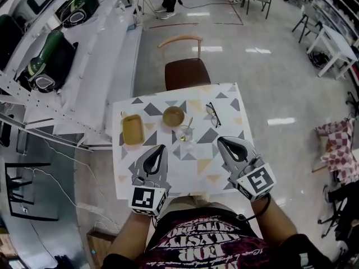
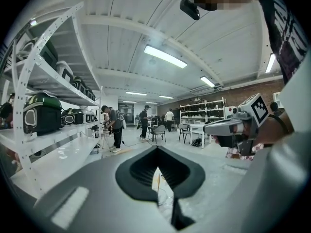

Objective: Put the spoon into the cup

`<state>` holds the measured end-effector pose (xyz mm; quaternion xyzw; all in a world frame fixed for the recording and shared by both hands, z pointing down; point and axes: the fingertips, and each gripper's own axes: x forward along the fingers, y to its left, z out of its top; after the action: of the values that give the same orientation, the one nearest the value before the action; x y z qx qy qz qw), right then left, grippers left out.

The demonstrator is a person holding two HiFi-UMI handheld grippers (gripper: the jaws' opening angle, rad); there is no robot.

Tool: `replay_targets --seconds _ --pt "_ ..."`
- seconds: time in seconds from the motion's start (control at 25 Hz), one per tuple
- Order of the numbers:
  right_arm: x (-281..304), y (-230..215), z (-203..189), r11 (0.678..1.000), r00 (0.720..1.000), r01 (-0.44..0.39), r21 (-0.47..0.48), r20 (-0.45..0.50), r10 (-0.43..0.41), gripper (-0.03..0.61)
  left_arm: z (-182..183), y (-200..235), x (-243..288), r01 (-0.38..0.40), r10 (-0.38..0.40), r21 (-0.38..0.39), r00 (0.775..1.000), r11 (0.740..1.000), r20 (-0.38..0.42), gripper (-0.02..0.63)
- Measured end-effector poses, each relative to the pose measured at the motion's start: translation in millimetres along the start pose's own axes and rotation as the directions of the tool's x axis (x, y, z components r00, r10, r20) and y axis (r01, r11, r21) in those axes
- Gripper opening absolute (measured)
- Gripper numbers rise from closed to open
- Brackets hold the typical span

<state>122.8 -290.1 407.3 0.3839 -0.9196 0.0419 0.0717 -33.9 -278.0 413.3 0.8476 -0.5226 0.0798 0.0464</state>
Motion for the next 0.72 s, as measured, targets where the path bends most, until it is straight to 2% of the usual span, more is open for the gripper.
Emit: replay_targets --seconds 0.12,0.56,0.72 --pt "13.2 0.4 0.6 1.0 1.0 -0.009 -0.001 0.013 0.009 0.026 -2.0 9.5 7.0 0.004 -0.004 -0.008 1.0 1.0 -0.007 0.006" --pt "50.7 -3.0 -8.7 1.0 0.999 0.004 0.031 -0.034 -0.003 0.028 -4.7 41.9 31.9 0.034 -0.034 -0.019 0.999 0.999 -0.018 0.006" --pt "57.6 -5.1 -2.5 0.999 1.0 0.013 0.043 -0.006 -0.013 0.028 -5.7 45.1 37.8 0.048 -0.048 -0.016 0.999 0.999 -0.021 0.006"
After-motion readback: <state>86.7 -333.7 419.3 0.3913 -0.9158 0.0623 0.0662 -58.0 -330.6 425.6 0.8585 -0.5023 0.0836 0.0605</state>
